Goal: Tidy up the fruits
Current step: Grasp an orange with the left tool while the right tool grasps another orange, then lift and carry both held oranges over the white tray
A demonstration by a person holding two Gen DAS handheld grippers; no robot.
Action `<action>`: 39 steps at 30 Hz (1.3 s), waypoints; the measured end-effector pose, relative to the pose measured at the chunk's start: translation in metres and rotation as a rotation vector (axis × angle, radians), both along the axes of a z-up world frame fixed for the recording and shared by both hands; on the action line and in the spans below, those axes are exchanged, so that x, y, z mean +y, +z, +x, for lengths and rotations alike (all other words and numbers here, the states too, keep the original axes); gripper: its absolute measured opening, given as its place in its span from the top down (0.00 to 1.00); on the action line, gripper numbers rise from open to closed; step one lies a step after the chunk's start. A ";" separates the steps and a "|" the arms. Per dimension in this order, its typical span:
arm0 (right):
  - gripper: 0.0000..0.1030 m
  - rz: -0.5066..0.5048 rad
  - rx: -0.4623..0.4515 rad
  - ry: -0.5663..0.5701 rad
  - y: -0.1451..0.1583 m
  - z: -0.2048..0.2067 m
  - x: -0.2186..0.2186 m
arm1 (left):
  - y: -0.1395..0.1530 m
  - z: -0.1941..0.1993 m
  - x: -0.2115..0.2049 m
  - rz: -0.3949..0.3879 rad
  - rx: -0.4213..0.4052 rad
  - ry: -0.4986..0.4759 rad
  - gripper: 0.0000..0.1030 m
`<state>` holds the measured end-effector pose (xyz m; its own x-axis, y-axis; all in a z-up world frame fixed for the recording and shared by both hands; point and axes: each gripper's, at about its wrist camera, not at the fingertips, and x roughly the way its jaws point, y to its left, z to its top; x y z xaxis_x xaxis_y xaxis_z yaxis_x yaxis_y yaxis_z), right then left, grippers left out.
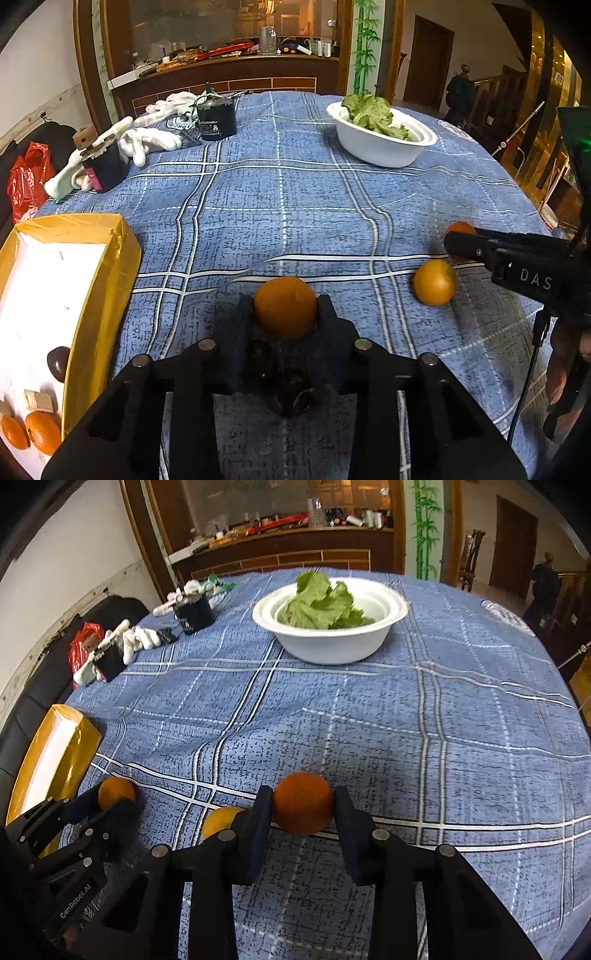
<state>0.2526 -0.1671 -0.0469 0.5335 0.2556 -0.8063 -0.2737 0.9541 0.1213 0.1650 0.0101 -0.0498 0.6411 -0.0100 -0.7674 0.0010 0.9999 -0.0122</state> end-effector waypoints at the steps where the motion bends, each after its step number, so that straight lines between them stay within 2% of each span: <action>1: 0.66 0.003 -0.011 -0.004 0.003 -0.002 -0.001 | 0.003 -0.003 -0.002 0.001 -0.008 -0.003 0.69; 7: 0.67 0.034 -0.074 -0.022 0.028 -0.025 -0.010 | 0.022 -0.022 -0.013 0.012 -0.053 -0.020 0.69; 14: 0.67 0.058 -0.119 -0.010 0.051 -0.073 -0.006 | 0.036 -0.054 -0.022 0.037 -0.076 -0.015 0.69; 27: 0.67 0.031 -0.135 -0.017 0.054 -0.152 0.013 | 0.050 -0.107 -0.012 0.065 -0.076 0.047 0.69; 39: 0.67 0.014 -0.178 0.028 0.071 -0.182 0.044 | 0.064 -0.134 0.014 0.077 -0.104 0.115 0.69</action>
